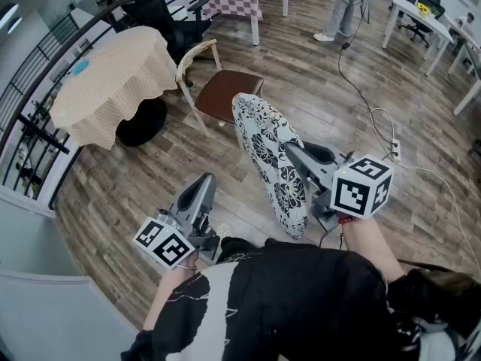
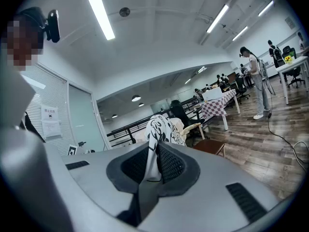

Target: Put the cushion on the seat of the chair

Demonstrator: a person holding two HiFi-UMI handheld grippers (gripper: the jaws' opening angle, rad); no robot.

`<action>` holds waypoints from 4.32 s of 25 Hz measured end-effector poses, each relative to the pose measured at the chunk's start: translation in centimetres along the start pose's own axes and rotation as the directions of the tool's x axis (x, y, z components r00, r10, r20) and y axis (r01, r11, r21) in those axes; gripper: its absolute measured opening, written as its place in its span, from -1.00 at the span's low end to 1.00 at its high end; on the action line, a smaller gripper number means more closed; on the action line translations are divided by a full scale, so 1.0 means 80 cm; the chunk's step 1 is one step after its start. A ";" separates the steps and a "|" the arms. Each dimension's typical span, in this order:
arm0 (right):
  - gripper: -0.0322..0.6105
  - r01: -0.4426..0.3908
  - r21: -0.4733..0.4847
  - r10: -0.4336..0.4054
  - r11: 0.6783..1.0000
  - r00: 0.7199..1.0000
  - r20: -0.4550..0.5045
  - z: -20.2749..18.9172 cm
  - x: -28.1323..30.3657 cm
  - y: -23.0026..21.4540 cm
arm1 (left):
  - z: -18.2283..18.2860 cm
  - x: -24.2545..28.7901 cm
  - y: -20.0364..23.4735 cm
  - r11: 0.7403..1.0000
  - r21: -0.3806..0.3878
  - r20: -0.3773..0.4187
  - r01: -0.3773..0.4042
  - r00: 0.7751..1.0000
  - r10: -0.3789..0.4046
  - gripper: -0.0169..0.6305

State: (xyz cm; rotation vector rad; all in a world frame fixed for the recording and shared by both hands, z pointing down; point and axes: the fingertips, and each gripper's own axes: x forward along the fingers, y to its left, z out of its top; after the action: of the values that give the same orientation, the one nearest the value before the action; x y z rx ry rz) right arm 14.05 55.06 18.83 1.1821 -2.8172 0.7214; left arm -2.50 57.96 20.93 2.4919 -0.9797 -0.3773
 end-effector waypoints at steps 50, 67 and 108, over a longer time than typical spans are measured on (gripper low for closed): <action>-0.77 0.025 0.166 -0.004 0.986 0.992 -0.124 0.032 0.407 -0.104 | 0.126 0.113 0.369 0.993 -0.116 -0.124 -0.016 0.992 0.002 -0.89; -0.77 -0.150 0.169 0.188 0.974 0.953 -0.239 0.099 0.475 -0.243 | 0.131 0.251 0.414 0.970 -0.106 -0.030 -0.219 0.976 0.217 -0.89; -0.77 -0.222 0.213 0.290 0.952 0.878 -0.380 0.063 0.572 -0.320 | 0.090 0.381 0.493 0.953 -0.170 -0.173 -0.252 0.959 0.223 -0.90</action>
State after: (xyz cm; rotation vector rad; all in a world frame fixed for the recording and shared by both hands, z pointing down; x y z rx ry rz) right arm -0.53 6.45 32.85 0.5737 -2.6125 1.0886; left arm -6.40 8.76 31.08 2.1653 -1.1113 -0.1911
